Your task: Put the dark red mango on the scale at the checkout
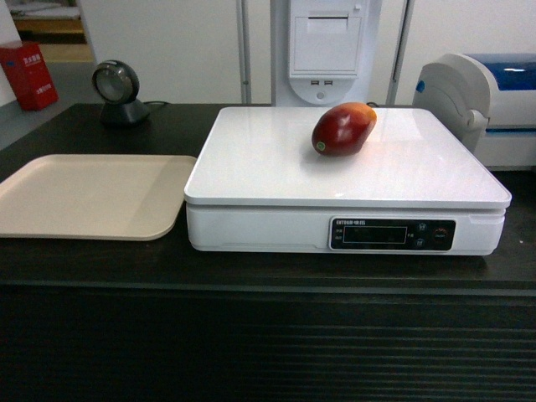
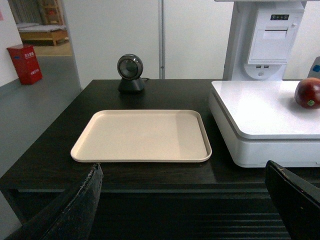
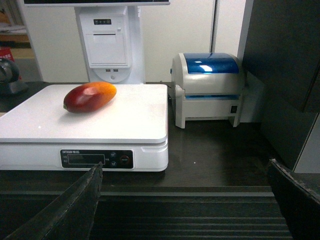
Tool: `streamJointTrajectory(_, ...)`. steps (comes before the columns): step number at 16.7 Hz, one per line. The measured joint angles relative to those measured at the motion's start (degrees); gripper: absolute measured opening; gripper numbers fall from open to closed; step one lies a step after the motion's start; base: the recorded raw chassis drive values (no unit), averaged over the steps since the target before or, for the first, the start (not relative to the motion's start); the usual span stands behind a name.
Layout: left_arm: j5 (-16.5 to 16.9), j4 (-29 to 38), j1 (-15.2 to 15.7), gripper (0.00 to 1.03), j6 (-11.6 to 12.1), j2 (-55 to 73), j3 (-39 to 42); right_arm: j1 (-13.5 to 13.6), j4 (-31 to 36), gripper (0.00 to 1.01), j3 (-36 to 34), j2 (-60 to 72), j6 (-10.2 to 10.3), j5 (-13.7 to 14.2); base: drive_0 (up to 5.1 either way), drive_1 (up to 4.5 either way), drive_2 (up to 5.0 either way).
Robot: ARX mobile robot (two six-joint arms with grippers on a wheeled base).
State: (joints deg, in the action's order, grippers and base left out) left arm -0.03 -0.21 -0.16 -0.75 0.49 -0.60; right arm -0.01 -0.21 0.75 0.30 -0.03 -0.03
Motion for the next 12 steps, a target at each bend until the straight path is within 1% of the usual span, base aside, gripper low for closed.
streamJointTrajectory(12,0.0,0.02,0.0,0.98,0.0,0.0,0.0,0.0,0.02,0.98,0.0,0.0,0.0,0.02,0.0,0.0,0.0)
